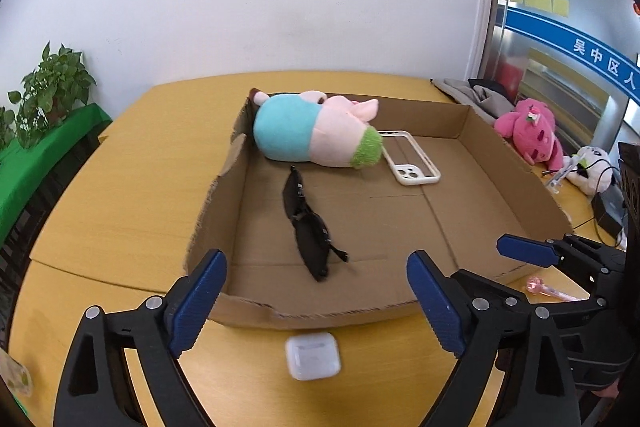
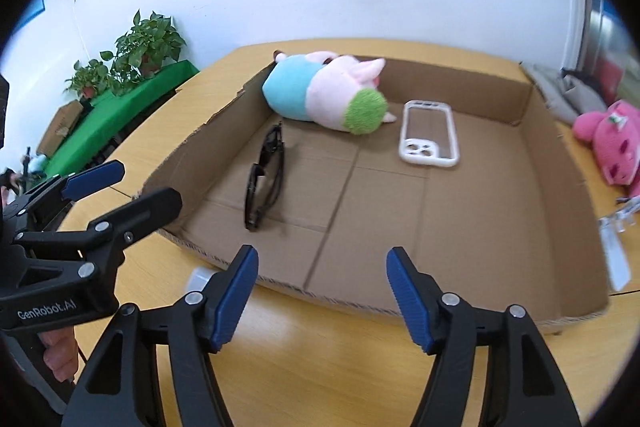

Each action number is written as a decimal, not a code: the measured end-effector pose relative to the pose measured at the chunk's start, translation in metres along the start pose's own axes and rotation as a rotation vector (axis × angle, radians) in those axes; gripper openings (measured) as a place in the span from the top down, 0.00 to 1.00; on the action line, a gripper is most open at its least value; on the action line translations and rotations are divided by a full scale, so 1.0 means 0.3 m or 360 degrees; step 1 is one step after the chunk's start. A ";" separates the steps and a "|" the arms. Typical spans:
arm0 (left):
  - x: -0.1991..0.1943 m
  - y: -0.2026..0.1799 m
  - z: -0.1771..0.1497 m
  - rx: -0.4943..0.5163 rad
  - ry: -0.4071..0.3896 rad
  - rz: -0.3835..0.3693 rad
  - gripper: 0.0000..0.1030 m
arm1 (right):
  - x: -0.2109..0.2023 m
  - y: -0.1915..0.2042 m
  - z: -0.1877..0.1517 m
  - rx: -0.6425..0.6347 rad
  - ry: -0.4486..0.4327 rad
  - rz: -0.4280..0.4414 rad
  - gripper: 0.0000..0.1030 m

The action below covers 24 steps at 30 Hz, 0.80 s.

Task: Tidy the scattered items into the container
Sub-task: 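Move the right tool toward the pink pen on the table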

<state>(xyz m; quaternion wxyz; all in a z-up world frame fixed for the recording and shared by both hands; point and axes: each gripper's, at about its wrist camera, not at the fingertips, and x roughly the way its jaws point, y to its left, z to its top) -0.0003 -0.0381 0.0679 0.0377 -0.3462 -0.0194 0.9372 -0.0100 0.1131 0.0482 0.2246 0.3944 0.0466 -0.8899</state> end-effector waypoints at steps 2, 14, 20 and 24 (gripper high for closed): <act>-0.007 -0.019 -0.017 -0.0011 -0.0005 -0.0007 0.07 | -0.019 -0.003 -0.013 -0.0028 0.0002 -0.0026 0.34; -0.055 -0.059 -0.060 -0.0017 -0.0031 -0.0027 0.06 | -0.090 -0.031 -0.062 0.0076 -0.0055 -0.0191 0.34; -0.063 -0.077 -0.068 0.0012 -0.0044 -0.0027 0.06 | -0.100 -0.039 -0.063 0.0081 -0.0078 -0.0193 0.34; -0.055 -0.088 -0.071 0.0012 -0.0032 -0.0018 0.06 | -0.093 -0.042 -0.065 0.0081 -0.0075 -0.0180 0.34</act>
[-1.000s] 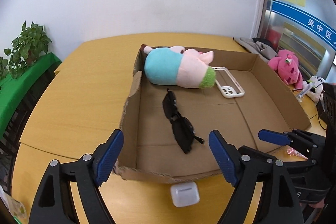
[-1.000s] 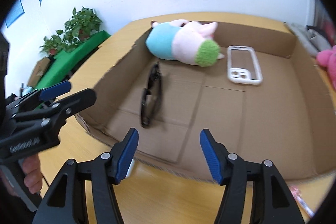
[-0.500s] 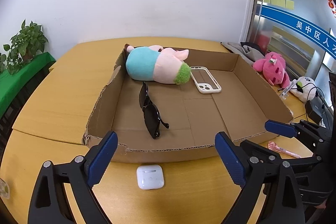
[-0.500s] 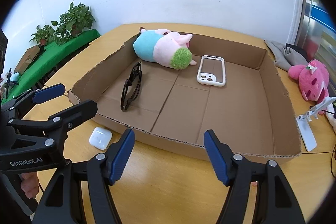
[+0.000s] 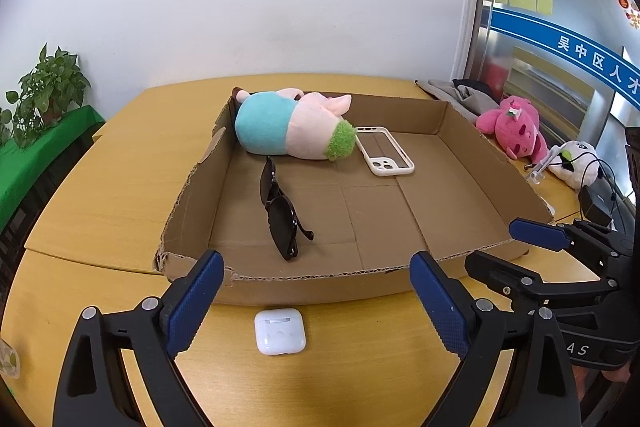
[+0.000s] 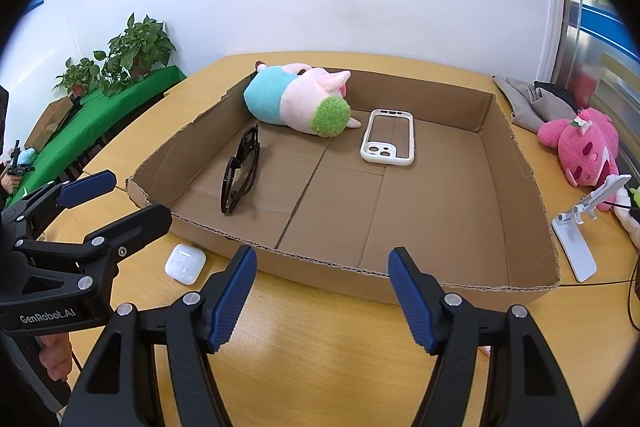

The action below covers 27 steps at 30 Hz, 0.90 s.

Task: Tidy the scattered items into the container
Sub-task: 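Move the right tool toward the pink pen on the table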

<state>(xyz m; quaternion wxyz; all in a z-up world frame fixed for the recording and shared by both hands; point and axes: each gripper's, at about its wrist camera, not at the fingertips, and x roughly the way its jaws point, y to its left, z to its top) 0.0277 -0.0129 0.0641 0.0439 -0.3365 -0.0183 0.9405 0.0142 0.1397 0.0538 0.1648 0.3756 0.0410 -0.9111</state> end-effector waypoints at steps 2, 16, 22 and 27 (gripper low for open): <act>0.001 -0.001 0.000 -0.0002 -0.0005 0.0019 0.06 | -0.001 -0.003 0.001 -0.0003 -0.0005 0.0004 0.34; 0.011 -0.045 -0.008 0.0021 0.0001 0.0006 0.02 | -0.032 -0.048 -0.012 0.0025 -0.0029 0.0034 0.34; 0.009 -0.052 -0.040 -0.0019 -0.0009 -0.0020 0.01 | -0.099 -0.264 -0.074 0.0099 -0.0051 0.0054 0.33; 0.038 -0.074 -0.071 -0.0025 0.0026 -0.0067 0.01 | -0.081 -0.534 -0.210 0.0172 0.0159 -0.0077 0.33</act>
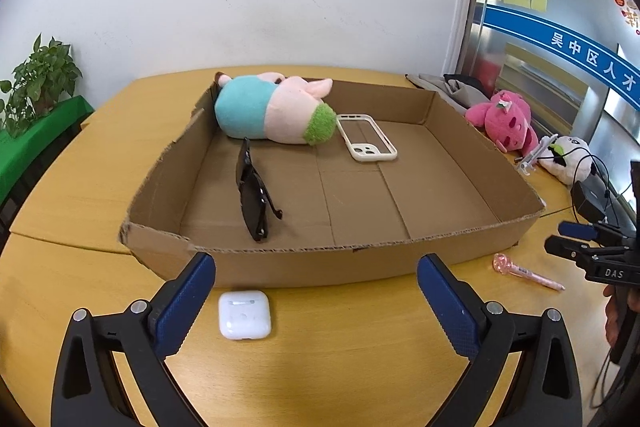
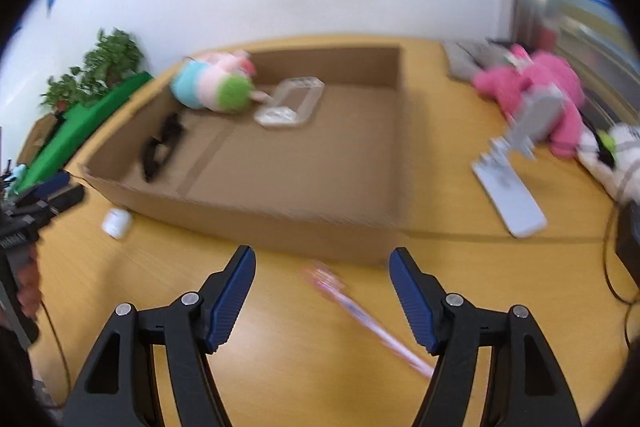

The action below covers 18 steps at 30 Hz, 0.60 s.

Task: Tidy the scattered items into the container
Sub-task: 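Move the right tool toward the pink pen on the table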

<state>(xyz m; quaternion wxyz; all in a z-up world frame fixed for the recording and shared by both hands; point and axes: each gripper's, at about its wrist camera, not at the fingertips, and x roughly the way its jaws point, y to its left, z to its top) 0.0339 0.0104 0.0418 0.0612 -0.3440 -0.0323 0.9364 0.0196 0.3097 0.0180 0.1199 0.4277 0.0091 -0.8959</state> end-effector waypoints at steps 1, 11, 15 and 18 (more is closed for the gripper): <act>0.006 -0.006 -0.006 0.0000 0.0008 -0.0006 0.01 | 0.015 -0.043 -0.025 0.0007 0.0053 -0.0014 0.33; 0.045 -0.086 -0.041 0.0060 0.0074 -0.0044 0.01 | 0.111 -0.121 -0.137 -0.0090 0.0258 0.0045 0.34; 0.059 -0.112 -0.044 0.0055 0.0111 -0.0091 0.01 | 0.097 0.013 -0.172 -0.0226 0.0287 0.0116 0.42; 0.080 -0.139 -0.047 0.0051 0.0157 -0.0138 0.01 | 0.084 0.100 -0.192 -0.0279 0.0286 0.0106 0.59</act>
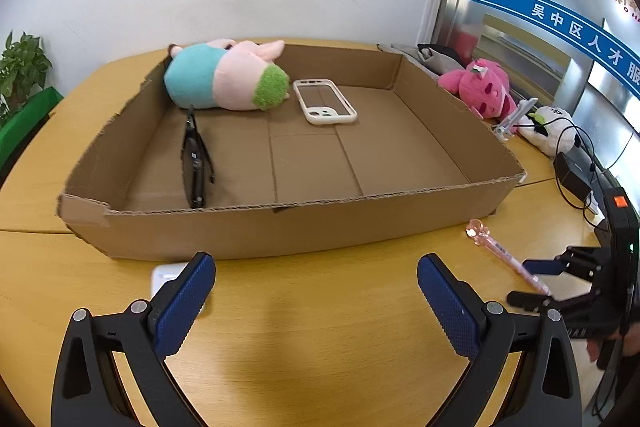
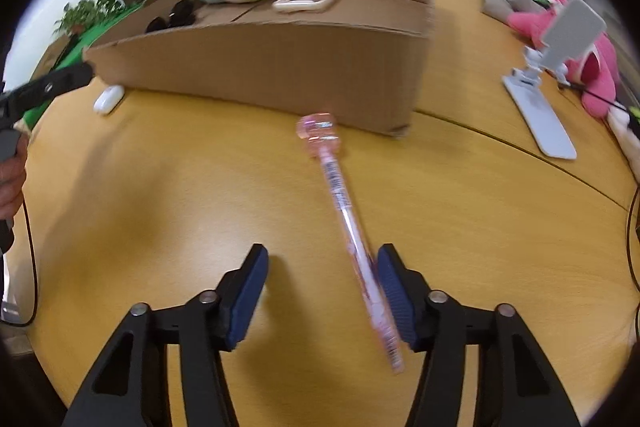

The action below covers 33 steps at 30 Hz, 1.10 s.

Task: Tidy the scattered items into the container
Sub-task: 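Close the right tool on the pink pen's barrel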

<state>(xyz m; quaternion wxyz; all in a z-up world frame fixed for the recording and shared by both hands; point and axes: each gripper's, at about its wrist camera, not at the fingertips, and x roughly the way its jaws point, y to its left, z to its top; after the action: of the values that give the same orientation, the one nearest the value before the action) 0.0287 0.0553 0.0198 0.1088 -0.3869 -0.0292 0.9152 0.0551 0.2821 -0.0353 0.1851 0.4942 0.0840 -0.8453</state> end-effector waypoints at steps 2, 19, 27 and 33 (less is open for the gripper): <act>0.016 -0.025 -0.002 -0.0001 0.0030 -0.0047 0.01 | -0.009 0.027 -0.005 0.0059 0.0000 0.0047 0.80; 0.228 -0.268 -0.039 -0.0019 0.0496 -0.0444 0.17 | -0.027 0.116 -0.059 0.0418 -0.0128 0.0311 0.91; 0.244 -0.248 -0.034 -0.0083 0.0538 -0.0424 0.59 | -0.049 0.170 -0.037 0.0390 -0.0203 0.0416 0.90; 0.253 -0.227 -0.044 -0.0107 0.0570 -0.0430 0.79 | -0.011 0.179 -0.051 0.0415 -0.0115 0.0481 0.89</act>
<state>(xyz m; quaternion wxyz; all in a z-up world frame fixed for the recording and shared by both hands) -0.0010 0.1380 -0.0333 0.2210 -0.5392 -0.0914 0.8075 0.0900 0.2386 -0.0378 0.2472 0.4904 -0.1080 -0.8287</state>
